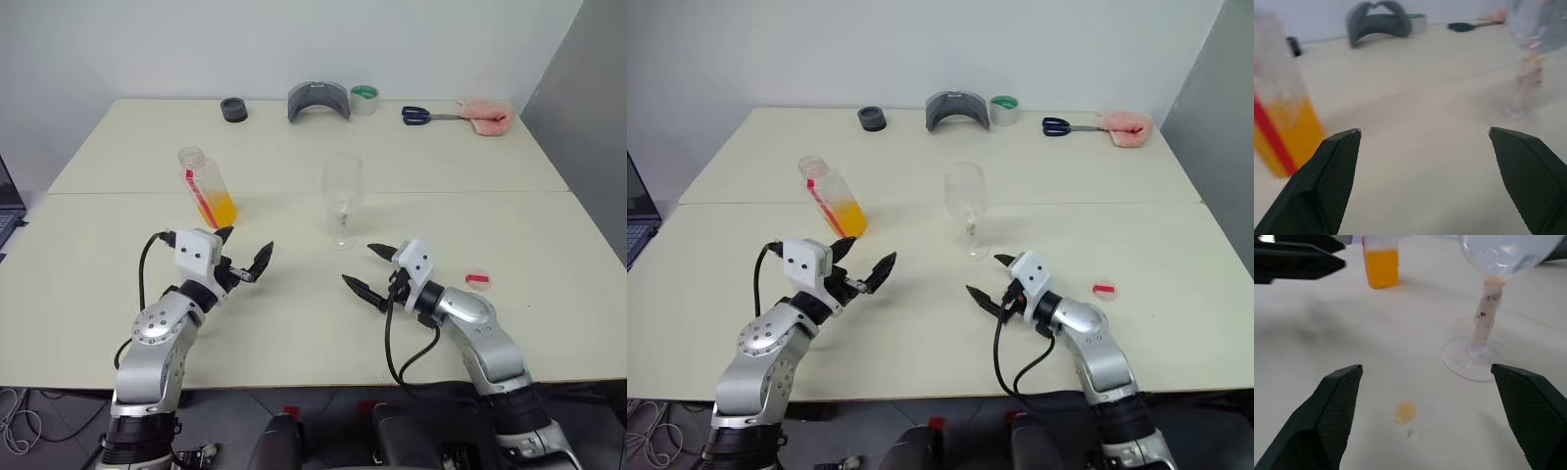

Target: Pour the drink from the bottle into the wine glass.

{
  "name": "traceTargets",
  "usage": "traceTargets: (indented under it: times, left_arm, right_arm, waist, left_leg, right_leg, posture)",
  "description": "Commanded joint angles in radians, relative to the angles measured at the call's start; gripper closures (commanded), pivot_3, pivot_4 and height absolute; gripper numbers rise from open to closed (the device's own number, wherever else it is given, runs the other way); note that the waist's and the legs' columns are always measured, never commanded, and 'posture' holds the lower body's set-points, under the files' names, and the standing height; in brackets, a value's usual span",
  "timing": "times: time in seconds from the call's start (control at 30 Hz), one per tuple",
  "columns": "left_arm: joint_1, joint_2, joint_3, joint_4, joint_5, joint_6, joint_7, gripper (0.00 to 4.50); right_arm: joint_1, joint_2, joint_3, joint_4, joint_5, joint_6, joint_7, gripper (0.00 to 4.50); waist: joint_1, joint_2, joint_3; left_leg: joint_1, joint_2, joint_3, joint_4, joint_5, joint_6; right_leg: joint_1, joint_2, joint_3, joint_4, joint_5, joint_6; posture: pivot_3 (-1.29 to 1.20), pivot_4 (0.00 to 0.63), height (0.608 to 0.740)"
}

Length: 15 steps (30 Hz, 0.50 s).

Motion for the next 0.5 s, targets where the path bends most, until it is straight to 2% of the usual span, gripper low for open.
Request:
traceTargets:
  times: [0.03, 0.23, 0.5]
  left_arm:
    - [0.010, 0.000, 0.054, 0.021, 0.023, -0.051, 0.044, 0.00]
    - [-0.041, 0.014, 0.112, 0.093, 0.004, -0.085, 0.062, 0.00]
    - [-0.137, 0.033, 0.102, 0.193, 0.027, -0.102, 0.047, 0.00]
  right_arm:
    - [0.015, -0.031, 0.003, -0.134, 0.077, 0.038, 0.047, 0.03]
    - [0.003, -0.050, 0.000, -0.205, 0.118, 0.103, 0.022, 0.03]
    - [0.000, -0.064, 0.007, -0.248, 0.171, 0.149, 0.035, 0.03]
  waist:
    - [0.000, 0.000, 0.000]
    - [0.006, 0.000, 0.000]
    - [0.012, -0.001, 0.000]
  left_leg:
    - [0.000, 0.000, 0.000, 0.000, 0.000, 0.000]
    - [0.000, 0.000, -0.001, 0.000, 0.000, 0.000]
    - [0.000, 0.000, 0.000, 0.000, 0.000, 0.000]
  right_leg:
    - [0.000, 0.000, 0.000, 0.000, 0.000, 0.000]
    - [0.000, 0.000, -0.001, 0.000, 0.000, 0.000]
    - [0.000, 0.000, -0.001, 0.000, 0.000, 0.000]
  posture:
    - [0.00, 0.150, 0.740]
    - [0.00, 0.150, 0.740]
    - [0.00, 0.150, 0.740]
